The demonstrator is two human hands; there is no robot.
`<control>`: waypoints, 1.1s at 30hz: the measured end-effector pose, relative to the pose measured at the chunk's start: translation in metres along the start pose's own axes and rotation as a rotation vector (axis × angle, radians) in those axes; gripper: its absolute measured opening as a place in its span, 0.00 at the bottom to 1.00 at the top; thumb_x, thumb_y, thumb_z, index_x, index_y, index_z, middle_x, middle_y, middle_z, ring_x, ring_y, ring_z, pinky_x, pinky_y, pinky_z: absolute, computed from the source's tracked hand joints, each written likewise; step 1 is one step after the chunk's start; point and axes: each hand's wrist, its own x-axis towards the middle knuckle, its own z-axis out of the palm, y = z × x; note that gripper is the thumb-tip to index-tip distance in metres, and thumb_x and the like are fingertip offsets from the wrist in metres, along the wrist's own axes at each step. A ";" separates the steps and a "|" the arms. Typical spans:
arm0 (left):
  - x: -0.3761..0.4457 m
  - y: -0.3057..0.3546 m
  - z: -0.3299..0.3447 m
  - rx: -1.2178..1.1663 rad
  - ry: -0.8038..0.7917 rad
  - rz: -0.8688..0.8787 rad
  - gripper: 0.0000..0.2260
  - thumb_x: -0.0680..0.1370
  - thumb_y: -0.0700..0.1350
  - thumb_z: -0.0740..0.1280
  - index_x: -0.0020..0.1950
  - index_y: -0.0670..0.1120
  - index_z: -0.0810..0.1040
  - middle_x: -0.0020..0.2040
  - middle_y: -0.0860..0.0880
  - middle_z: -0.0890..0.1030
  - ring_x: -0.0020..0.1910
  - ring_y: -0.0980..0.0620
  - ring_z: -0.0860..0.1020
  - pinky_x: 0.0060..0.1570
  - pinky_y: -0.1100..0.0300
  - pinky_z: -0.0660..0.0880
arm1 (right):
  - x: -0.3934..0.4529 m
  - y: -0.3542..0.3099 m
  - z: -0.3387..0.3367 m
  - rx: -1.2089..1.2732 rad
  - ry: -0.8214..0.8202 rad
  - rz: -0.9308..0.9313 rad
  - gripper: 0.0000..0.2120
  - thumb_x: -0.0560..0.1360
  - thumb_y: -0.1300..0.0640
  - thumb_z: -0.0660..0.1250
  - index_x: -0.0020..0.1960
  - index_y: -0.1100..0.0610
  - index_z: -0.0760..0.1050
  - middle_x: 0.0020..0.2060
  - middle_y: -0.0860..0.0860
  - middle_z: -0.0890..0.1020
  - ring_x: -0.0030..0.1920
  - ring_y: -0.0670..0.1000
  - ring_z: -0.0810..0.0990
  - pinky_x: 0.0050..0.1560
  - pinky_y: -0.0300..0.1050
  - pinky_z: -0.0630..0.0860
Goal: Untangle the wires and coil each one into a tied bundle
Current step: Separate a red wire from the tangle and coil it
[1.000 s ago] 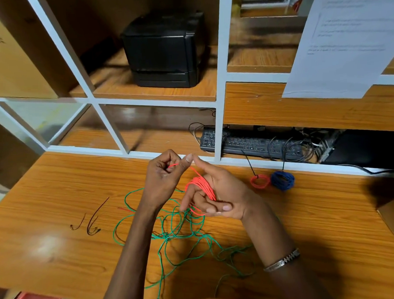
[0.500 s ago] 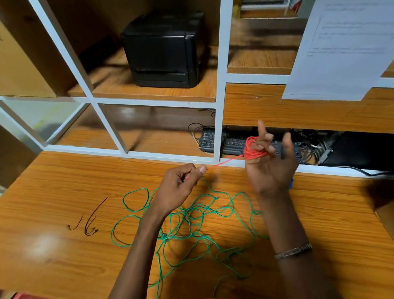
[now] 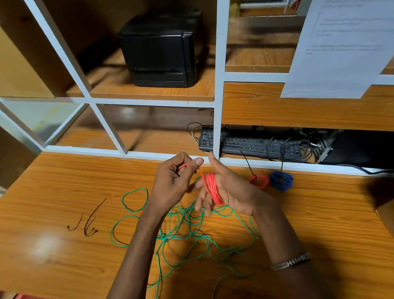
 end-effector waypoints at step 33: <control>-0.026 -0.008 0.065 -0.053 -0.192 0.012 0.22 0.88 0.48 0.55 0.44 0.43 0.82 0.47 0.51 0.82 0.53 0.46 0.77 0.60 0.50 0.71 | -0.021 -0.008 -0.027 0.525 -0.175 -0.277 0.38 0.84 0.37 0.57 0.33 0.69 0.79 0.19 0.58 0.76 0.13 0.46 0.67 0.19 0.42 0.42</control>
